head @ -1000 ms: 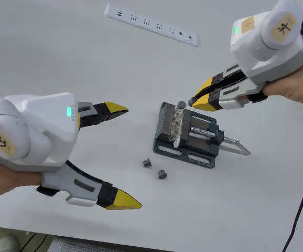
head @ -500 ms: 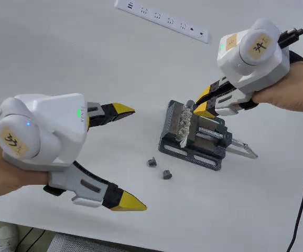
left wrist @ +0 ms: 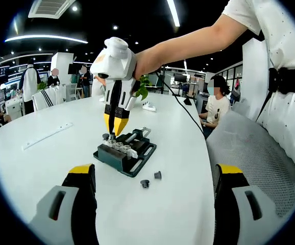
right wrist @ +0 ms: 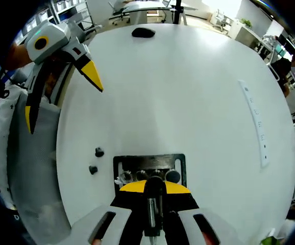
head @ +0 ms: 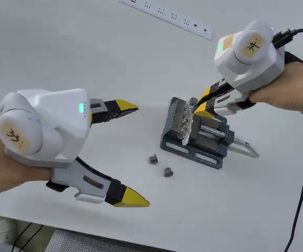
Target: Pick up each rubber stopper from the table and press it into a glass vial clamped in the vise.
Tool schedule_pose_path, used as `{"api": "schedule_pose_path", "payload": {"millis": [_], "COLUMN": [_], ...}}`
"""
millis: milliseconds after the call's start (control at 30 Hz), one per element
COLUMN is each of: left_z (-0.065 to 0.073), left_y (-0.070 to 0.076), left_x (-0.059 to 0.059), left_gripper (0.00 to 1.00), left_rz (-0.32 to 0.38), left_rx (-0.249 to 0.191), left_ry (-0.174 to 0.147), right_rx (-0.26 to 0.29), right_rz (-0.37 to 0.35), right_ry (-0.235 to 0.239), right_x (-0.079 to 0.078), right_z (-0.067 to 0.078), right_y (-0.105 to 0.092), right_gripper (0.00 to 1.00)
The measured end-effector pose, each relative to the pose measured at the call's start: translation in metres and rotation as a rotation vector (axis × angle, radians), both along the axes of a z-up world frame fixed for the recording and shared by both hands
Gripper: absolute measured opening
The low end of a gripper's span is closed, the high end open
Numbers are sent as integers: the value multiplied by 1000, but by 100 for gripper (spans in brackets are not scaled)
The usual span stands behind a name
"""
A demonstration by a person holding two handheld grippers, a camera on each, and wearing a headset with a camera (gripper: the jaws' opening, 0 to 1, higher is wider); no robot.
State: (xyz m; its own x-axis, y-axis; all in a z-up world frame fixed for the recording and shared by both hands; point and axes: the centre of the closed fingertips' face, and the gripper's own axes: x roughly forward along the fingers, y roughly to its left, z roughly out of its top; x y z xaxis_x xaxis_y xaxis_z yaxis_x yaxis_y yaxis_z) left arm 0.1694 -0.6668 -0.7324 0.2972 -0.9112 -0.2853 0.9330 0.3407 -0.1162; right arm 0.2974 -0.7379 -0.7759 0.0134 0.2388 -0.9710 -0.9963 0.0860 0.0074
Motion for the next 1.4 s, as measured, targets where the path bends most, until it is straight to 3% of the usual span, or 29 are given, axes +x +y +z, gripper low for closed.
{"api": "schedule_pose_path", "payload": {"millis": [700,1400], "left_z": [0,1], "left_y": [0,0], "left_x": [1,0], "left_gripper": [95,95], "left_rz": [1,6], "left_rx": [-24,-36], "left_ry": [9,15], "right_rx": [-33,-9], "right_rz": [-45,-103], "right_ry": [21,49], "right_x": [4,4], "right_z": [-6,-5], "right_y": [0,0], "right_gripper": [6,5]}}
